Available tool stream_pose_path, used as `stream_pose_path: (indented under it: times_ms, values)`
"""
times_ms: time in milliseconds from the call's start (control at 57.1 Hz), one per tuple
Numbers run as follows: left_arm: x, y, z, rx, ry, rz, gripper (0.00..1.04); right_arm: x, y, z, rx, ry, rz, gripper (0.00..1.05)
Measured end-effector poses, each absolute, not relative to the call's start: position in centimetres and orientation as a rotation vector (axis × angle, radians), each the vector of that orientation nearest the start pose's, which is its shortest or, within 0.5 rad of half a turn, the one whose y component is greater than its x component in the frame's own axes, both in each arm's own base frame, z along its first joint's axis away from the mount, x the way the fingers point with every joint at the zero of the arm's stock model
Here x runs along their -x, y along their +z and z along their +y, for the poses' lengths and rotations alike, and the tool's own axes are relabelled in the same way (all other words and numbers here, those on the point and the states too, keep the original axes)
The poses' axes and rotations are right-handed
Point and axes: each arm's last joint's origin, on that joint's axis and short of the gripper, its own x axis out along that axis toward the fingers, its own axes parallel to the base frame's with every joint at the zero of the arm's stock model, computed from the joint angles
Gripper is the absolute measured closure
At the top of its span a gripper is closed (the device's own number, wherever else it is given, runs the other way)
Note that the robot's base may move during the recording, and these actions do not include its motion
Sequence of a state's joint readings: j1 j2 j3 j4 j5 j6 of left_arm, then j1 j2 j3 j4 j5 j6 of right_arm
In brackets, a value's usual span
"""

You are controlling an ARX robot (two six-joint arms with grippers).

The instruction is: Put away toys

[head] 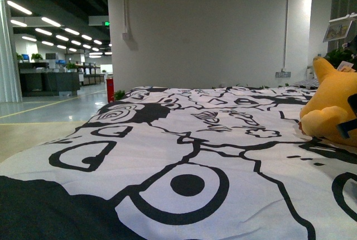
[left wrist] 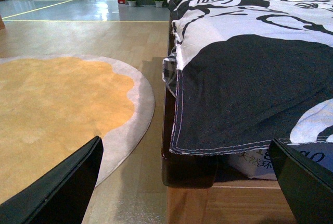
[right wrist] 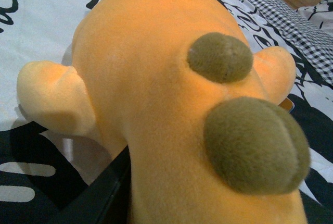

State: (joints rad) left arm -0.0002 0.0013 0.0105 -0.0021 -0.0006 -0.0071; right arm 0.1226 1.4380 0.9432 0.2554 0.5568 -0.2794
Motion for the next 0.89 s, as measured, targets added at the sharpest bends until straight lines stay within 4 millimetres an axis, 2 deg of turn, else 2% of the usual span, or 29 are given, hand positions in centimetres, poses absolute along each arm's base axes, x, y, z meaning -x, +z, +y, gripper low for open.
stream_pose_path:
  times_ms: [228,298,421,613,736,824,894]
  values:
    - [-9.7,16.7,0.0,0.007,0.000,-0.007,0.06,-31.7,28.4,1.8,0.262,-0.312,0.300,0.91]
    - [-9.7,16.7,0.0,0.007,0.000,-0.007,0.06,-31.2,29.1,1.2,0.195,-0.258,0.270,0.96]
    - [-9.7,16.7,0.0,0.007,0.000,-0.007,0.06,-29.8,30.6,0.1,0.091,-0.172,0.205,0.98]
    - [-9.7,16.7,0.0,0.007,0.000,-0.007,0.06,-25.3,31.7,-2.1,-0.021,-0.035,0.101,0.98]
    - [-9.7,16.7,0.0,0.007,0.000,-0.007,0.06,-20.4,31.7,-4.7,-0.115,0.010,0.021,0.98]
    - [-9.7,16.7,0.0,0.007,0.000,-0.007,0.06,-17.6,31.7,-5.6,-0.172,0.049,-0.016,0.98]
    - [-9.7,16.7,0.0,0.007,0.000,-0.007,0.06,-16.1,31.7,-5.7,-0.202,0.070,-0.035,0.98]
